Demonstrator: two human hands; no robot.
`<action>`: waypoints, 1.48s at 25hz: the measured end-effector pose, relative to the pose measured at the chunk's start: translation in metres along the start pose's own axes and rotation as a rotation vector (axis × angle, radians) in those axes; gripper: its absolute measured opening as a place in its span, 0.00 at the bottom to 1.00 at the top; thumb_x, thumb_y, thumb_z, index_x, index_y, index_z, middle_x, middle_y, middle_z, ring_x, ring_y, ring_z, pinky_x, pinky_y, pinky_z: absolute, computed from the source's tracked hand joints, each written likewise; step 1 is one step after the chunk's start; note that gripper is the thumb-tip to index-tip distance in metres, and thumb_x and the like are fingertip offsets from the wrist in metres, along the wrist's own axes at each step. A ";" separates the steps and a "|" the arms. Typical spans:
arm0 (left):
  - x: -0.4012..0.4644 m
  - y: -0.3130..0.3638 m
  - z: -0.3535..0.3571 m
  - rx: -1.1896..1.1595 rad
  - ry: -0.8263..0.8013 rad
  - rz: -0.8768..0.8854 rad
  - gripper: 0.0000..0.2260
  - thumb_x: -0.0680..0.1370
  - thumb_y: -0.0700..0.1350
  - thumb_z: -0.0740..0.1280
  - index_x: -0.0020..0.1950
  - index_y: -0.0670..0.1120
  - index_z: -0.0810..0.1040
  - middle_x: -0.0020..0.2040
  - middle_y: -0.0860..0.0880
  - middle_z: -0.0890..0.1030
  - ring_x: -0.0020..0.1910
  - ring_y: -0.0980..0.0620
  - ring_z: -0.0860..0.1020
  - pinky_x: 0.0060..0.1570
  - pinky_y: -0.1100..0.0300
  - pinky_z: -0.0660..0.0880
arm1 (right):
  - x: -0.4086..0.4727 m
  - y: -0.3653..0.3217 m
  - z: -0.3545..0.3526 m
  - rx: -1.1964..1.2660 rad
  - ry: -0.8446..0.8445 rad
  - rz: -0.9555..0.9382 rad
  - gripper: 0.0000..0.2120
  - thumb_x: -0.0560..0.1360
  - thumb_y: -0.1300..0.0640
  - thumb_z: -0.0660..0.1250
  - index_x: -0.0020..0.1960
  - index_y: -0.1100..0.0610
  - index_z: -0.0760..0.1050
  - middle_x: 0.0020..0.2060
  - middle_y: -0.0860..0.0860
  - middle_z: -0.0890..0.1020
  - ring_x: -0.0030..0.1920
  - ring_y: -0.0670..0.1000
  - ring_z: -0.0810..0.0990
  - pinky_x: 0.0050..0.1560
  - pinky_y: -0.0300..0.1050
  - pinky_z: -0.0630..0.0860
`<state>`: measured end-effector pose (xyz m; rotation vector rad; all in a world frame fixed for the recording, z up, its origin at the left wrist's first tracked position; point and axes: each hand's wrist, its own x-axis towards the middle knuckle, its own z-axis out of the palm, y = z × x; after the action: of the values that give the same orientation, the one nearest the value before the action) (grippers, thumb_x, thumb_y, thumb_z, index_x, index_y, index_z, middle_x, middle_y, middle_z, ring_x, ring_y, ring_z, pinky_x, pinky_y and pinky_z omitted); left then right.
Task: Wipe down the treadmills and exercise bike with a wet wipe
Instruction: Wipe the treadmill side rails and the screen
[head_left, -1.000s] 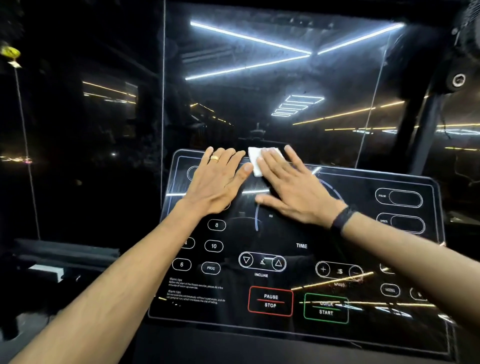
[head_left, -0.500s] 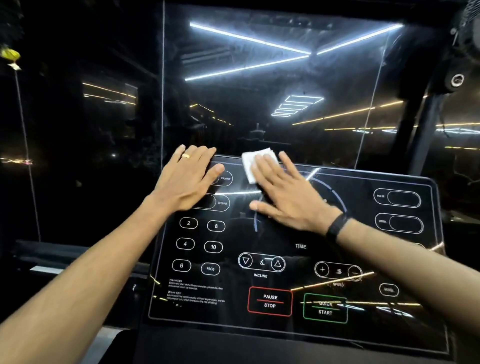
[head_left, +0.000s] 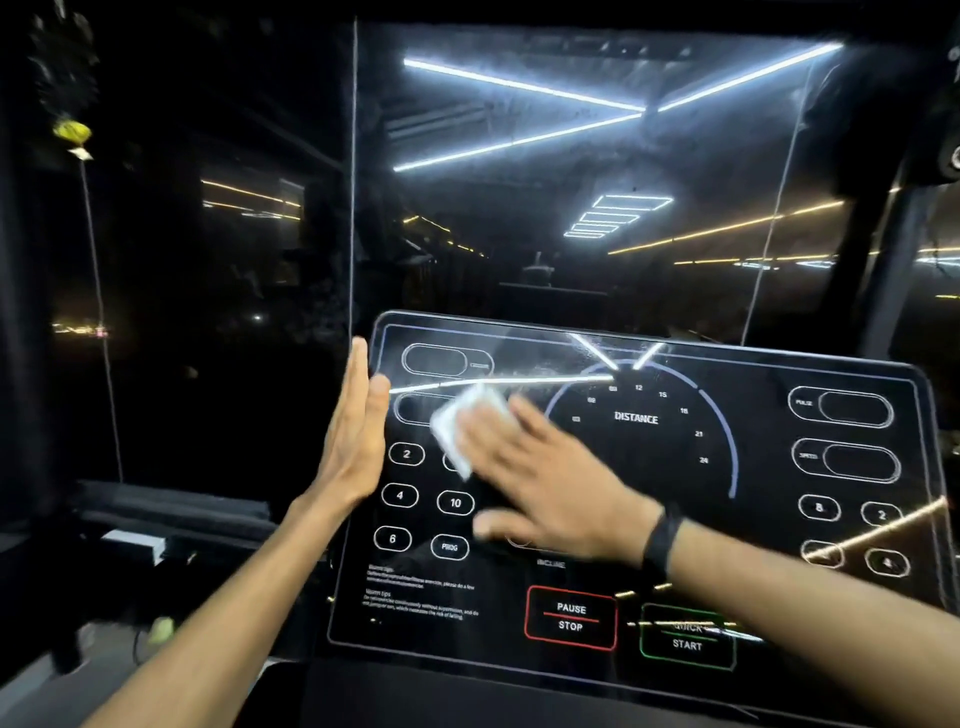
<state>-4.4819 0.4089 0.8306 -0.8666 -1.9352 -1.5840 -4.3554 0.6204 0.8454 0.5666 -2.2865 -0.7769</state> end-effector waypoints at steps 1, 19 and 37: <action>-0.008 -0.003 0.000 -0.022 0.013 -0.036 0.44 0.75 0.76 0.43 0.82 0.50 0.49 0.82 0.54 0.51 0.79 0.63 0.50 0.79 0.59 0.48 | -0.015 -0.025 0.004 0.004 -0.040 -0.134 0.40 0.81 0.32 0.51 0.81 0.60 0.53 0.81 0.57 0.55 0.81 0.56 0.46 0.80 0.57 0.42; -0.043 -0.008 -0.004 0.121 0.010 -0.075 0.39 0.76 0.71 0.46 0.82 0.52 0.50 0.81 0.55 0.57 0.70 0.70 0.56 0.59 0.85 0.49 | 0.055 0.060 -0.028 -0.133 0.021 0.080 0.37 0.83 0.35 0.44 0.80 0.61 0.58 0.78 0.58 0.63 0.80 0.55 0.57 0.79 0.60 0.46; -0.044 -0.012 -0.005 0.094 0.011 -0.063 0.41 0.74 0.75 0.45 0.82 0.54 0.50 0.80 0.55 0.58 0.73 0.66 0.56 0.70 0.69 0.53 | 0.034 -0.044 0.004 -0.024 -0.066 -0.317 0.41 0.81 0.31 0.47 0.81 0.61 0.53 0.80 0.58 0.56 0.81 0.56 0.46 0.80 0.57 0.42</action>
<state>-4.4612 0.3953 0.7918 -0.7641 -2.0299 -1.5158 -4.3743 0.5707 0.8292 0.9192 -2.2728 -0.9843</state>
